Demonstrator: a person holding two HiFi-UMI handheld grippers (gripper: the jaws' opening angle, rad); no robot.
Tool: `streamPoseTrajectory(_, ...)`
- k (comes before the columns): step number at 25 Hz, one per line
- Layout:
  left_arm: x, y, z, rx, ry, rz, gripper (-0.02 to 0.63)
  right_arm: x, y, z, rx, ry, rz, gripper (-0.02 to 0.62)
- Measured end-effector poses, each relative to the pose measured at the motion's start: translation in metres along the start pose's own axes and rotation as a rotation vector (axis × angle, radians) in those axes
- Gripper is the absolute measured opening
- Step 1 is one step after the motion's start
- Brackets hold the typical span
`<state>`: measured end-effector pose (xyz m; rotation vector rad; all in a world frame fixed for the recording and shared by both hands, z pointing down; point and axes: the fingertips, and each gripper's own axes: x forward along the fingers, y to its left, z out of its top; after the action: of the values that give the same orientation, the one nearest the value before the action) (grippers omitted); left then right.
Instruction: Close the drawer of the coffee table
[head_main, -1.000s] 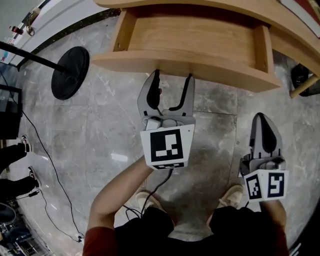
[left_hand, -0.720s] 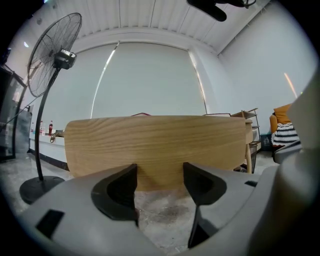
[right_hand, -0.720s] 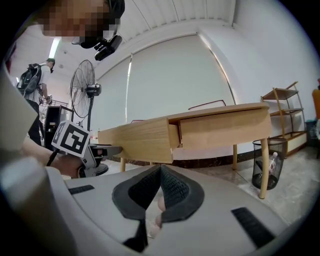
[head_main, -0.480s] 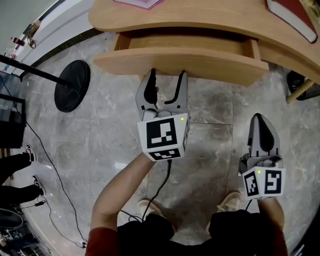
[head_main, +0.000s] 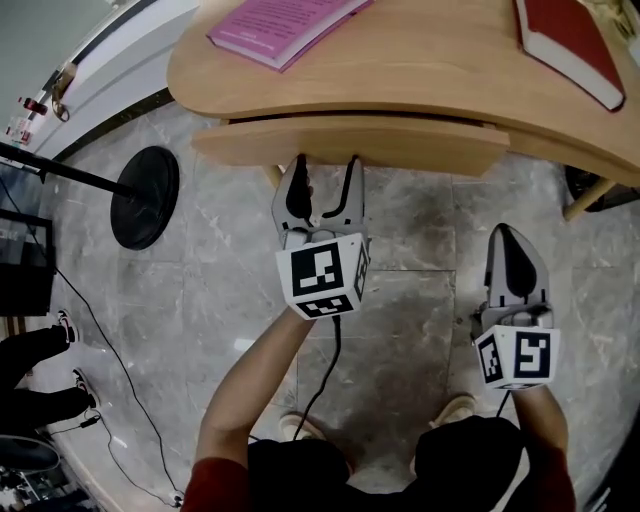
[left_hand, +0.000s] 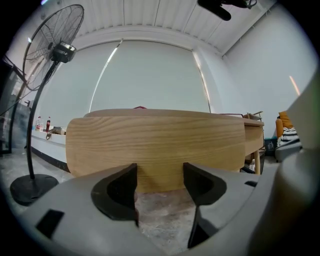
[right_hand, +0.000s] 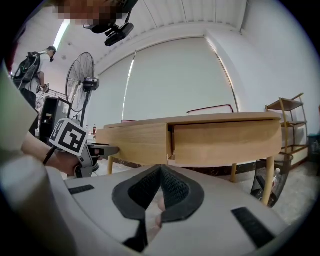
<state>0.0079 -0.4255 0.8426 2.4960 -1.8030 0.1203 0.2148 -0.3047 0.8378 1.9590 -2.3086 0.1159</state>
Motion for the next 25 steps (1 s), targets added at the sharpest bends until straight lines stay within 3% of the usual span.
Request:
streamPoseTrajectory(12, 0.049, 0.005, 0.010, -0.058, -0.028, -0.006, 0.275, 0.011, -0.013, 0.010, 0.019, 0.024, -0.029, -0.003)
streamPoseTrajectory(25, 0.037, 0.008, 0.008, -0.058, -0.034, -0.035, 0.275, 0.002, -0.009, 0.005, 0.037, 0.024, -0.041, -0.003)
